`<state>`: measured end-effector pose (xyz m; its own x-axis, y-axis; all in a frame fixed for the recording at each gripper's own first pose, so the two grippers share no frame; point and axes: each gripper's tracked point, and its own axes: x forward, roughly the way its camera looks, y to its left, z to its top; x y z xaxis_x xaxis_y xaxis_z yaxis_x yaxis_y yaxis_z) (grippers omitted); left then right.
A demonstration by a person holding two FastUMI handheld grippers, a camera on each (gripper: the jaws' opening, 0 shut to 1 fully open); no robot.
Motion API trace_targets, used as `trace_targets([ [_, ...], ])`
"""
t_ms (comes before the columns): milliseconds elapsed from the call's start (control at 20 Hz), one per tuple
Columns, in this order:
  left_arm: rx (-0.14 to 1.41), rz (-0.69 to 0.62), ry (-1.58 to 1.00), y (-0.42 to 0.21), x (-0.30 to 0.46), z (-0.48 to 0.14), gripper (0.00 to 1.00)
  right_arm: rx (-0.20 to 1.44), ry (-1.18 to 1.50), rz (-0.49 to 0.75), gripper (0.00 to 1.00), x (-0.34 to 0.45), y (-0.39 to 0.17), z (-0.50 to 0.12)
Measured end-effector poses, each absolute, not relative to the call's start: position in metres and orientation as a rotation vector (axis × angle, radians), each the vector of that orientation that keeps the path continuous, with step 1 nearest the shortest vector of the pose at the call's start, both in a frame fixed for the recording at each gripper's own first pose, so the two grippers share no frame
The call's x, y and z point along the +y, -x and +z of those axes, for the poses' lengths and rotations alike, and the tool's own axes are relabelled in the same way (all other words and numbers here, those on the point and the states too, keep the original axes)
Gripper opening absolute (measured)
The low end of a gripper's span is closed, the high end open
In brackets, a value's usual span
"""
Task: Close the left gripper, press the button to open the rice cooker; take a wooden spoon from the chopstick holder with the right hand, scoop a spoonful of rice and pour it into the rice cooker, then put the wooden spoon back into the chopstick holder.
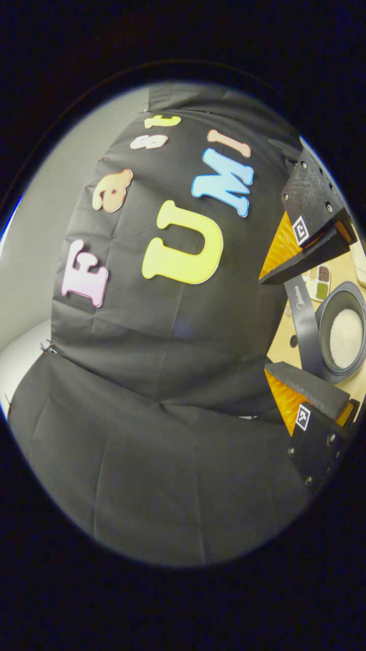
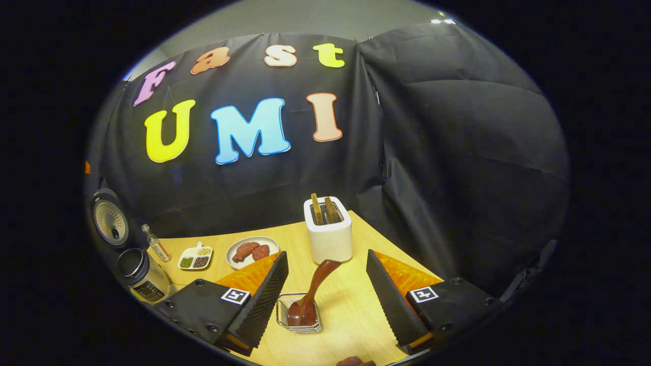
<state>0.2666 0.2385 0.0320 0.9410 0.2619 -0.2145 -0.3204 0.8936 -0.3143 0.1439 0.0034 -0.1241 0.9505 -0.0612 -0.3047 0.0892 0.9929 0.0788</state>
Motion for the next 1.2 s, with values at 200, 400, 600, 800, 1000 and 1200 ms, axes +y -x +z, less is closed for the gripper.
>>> trace_targets([
  [200,0.307,0.27,0.363,-0.31,0.242,0.006,0.96,0.243,-0.057,-0.108,0.98,0.002,-0.125,-0.102],
  [400,0.436,0.253,0.375,-0.34,0.242,-0.025,0.96,0.259,-0.068,-0.109,0.98,0.005,-0.116,-0.106],
  [600,0.551,0.253,0.407,-0.335,0.232,-0.053,0.96,0.287,-0.085,-0.097,0.98,0.01,-0.115,-0.114],
  [800,0.612,0.246,0.435,-0.326,0.214,-0.065,0.98,0.35,-0.088,-0.032,0.98,0.02,-0.121,-0.133],
  [1000,0.668,0.235,0.511,-0.303,0.189,-0.077,0.99,0.362,-0.102,0.03,0.98,0.031,-0.134,-0.14],
  [1200,0.768,0.176,0.489,-0.278,0.153,-0.11,0.99,0.397,-0.104,0.109,0.99,0.044,-0.145,-0.158],
])
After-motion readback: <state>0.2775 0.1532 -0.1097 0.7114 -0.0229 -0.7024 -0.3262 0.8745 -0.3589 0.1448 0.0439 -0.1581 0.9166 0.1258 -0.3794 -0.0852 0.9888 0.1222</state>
